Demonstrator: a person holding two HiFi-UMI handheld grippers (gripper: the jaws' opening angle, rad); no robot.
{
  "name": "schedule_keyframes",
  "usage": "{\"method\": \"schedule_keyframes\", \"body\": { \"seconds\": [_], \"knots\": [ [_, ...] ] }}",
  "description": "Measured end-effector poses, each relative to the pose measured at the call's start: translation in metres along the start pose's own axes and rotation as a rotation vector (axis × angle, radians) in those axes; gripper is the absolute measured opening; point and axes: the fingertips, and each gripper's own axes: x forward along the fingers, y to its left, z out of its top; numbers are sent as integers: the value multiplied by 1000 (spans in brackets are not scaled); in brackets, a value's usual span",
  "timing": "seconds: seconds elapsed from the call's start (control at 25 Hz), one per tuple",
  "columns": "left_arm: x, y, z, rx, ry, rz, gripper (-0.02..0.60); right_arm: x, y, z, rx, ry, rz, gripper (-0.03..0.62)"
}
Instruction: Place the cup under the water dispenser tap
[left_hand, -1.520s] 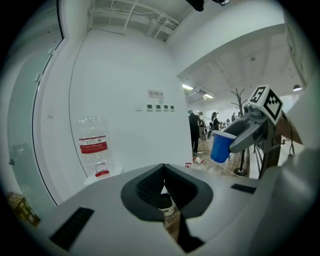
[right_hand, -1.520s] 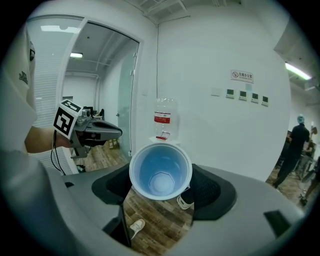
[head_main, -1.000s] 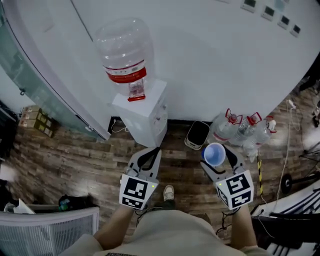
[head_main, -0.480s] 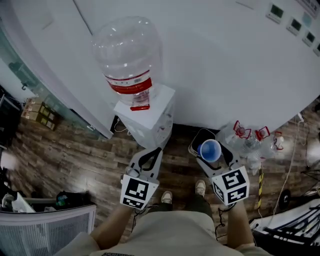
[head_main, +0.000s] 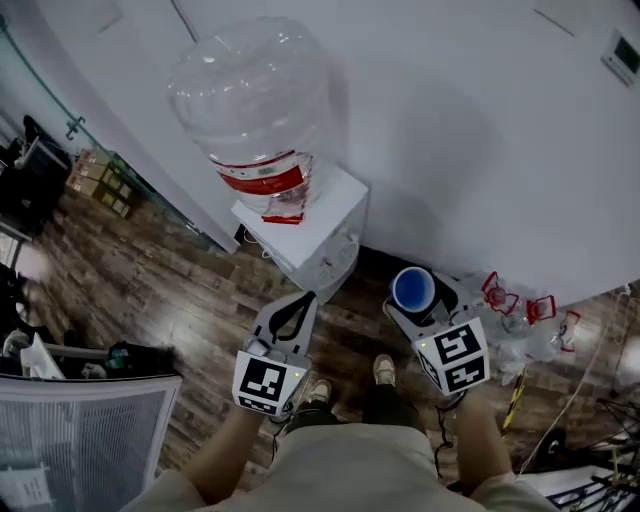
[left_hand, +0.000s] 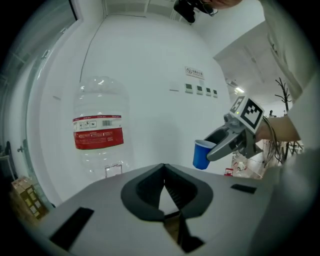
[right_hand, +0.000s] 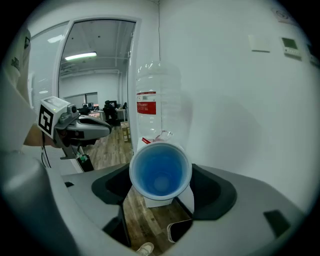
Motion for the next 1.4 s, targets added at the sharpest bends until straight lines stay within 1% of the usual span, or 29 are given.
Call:
{"method": "schedule_keyframes", "body": {
  "seconds": [0.12,0.28,0.36,0.44,0.56,0.72,0.88,1.12,1.24,1.4],
  "knots": [
    [19,-1,-8,-29,3,55,6,21,-20,-1,-48,-2,56,362],
    [42,-5,-16,-88,-37,99,6,56,-36,-9,-86,-5,136,364],
    [54,-4,-25,-108,-42,129,6,77,-40,-17,-110,-5,174,364],
    [65,0,-39,-117,-35,161,6,100,-44,-28,-124,0,207,364],
    [82,7,-62,-111,-21,210,6,133,-49,-46,-121,10,234,365],
    [103,18,-91,-122,-15,239,6,180,-47,-73,-125,7,252,367],
    [123,25,-130,-126,3,243,6,232,-41,-109,-52,18,275,367],
    [145,30,-195,-150,65,251,6,299,-36,-163,-30,21,251,368],
    [156,30,-220,-161,70,249,6,329,-38,-191,-44,30,234,368],
    [173,31,-251,-169,56,242,6,370,-41,-227,-48,45,219,370]
  ]
}}
